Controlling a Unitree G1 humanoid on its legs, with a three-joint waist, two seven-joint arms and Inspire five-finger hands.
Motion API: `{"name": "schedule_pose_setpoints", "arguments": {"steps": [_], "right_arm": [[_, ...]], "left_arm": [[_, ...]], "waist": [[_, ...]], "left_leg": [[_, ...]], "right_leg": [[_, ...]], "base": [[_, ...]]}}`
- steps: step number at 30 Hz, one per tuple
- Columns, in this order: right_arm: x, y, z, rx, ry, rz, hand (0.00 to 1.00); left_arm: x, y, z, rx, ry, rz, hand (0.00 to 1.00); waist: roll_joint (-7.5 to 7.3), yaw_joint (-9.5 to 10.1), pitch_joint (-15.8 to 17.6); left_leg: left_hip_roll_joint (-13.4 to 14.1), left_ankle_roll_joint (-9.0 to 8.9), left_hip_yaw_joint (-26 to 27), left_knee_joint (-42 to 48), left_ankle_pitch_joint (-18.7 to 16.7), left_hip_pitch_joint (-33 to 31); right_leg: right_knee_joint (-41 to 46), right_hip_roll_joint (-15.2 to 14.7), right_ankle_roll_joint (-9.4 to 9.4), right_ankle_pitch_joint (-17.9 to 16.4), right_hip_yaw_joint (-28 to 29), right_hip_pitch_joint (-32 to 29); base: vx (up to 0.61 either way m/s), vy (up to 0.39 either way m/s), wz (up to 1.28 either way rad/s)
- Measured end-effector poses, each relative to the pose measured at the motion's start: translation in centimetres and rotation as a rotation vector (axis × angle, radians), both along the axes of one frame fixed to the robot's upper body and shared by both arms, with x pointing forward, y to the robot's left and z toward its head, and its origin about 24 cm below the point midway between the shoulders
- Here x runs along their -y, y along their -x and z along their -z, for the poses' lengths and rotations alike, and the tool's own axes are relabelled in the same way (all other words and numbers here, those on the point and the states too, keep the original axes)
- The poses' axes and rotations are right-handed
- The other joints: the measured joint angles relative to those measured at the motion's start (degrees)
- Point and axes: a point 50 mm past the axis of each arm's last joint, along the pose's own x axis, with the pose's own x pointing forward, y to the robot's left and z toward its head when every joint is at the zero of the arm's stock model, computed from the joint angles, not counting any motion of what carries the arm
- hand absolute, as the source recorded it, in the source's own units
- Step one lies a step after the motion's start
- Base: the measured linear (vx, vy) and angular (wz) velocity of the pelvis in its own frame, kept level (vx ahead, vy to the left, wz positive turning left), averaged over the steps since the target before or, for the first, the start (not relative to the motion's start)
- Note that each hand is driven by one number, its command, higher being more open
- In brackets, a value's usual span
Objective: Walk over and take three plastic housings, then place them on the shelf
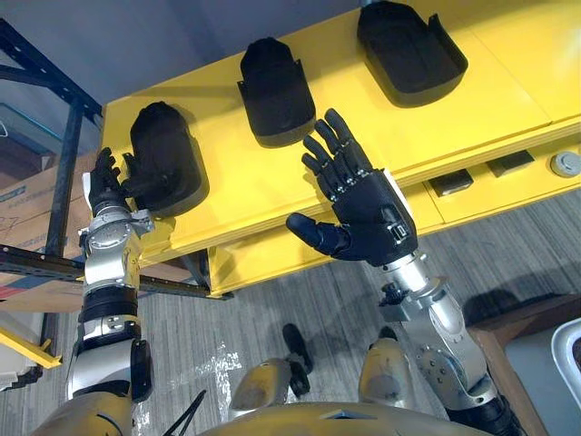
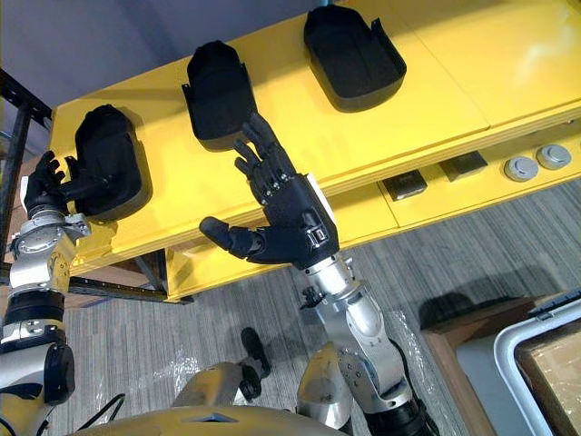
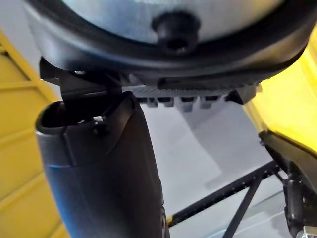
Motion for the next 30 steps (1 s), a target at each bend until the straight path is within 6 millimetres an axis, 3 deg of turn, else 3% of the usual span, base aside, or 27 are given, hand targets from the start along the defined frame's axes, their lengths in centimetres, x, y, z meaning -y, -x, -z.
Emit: {"name": "schedule_pose_setpoints", "arguments": {"steps": [5, 11, 14, 18, 20, 25, 30], "right_arm": [[0.7, 0.1, 1.1, -0.041, 0.005, 0.037, 1.00], [1.8, -0.6, 2.5, -0.047, 0.087, 0.118, 1.00], [2.2, -0.8, 3.3, -0.033, 0.237, 0.142, 1.00], [3.3, -2.0, 4.3, -0.056, 0.306, 0.126, 1.00], [3.6, -2.6, 4.4, -0.062, 0.306, 0.135, 1.00], [3.2, -4.2, 4.8, -0.056, 0.317, 0.090, 1.00], [2.0, -5.1, 5.5, -0.072, 0.325, 0.016, 1.00]], "left_arm": [[-0.8, 0.2, -1.5, 0.060, -0.037, 0.030, 1.00], [0.1, 1.2, -7.6, 0.381, -0.171, 0.125, 1.00], [1.5, 2.6, -9.8, 0.516, -0.283, 0.175, 1.00], [4.7, 6.3, -11.3, 0.707, -0.391, 0.317, 1.00], [5.9, 7.8, -11.2, 0.771, -0.387, 0.361, 1.00], [8.3, 11.7, -7.9, 0.818, -0.266, 0.410, 1.00], [8.6, 13.1, -5.6, 0.736, -0.225, 0.388, 1.00]], "waist": [[0.04, -0.39, -2.8], [-0.15, 0.04, -5.8], [-0.49, 0.87, -7.6], [-1.50, 2.33, -9.4], [-1.79, 2.86, -9.8], [-2.75, 5.83, -11.5], [-4.61, 8.22, -12.0]], "left_leg": [[-0.1, -0.16, -1.8, -3.5, 1.4, 2.9], [0.6, -0.18, -3.9, -3.9, 1.4, 4.2], [0.9, -0.26, -4.9, -3.9, 1.5, 4.7], [1.6, -0.55, -6.3, -4.0, 1.6, 5.6], [1.7, -0.66, -7.3, -4.0, 1.9, 5.7], [2.2, -0.90, -10.0, -4.3, 2.8, 5.3], [2.8, -1.17, -13.6, -4.3, 4.6, 2.4]], "right_leg": [[-3.2, 1.0, 0.25, 0.5, -1.7, 3.6], [-9.3, 2.7, 0.16, 2.7, -4.3, 8.7], [-11.3, 3.5, 0.03, 3.3, -5.4, 10.7], [-14.0, 4.6, -0.30, 4.3, -7.1, 13.7], [-14.9, 5.0, -0.33, 4.6, -8.1, 14.8], [-16.7, 5.9, -0.64, 5.1, -10.7, 16.7], [-18.1, 7.6, -1.28, 5.3, -12.9, 16.6]], "base": [[0.07, -0.021, 0.11], [0.04, 0.000, 0.11], [0.02, -0.002, 0.13], [0.00, -0.011, 0.13], [-0.03, -0.011, 0.27], [-0.07, -0.001, 0.26], [-0.08, -0.022, 0.40]]}}
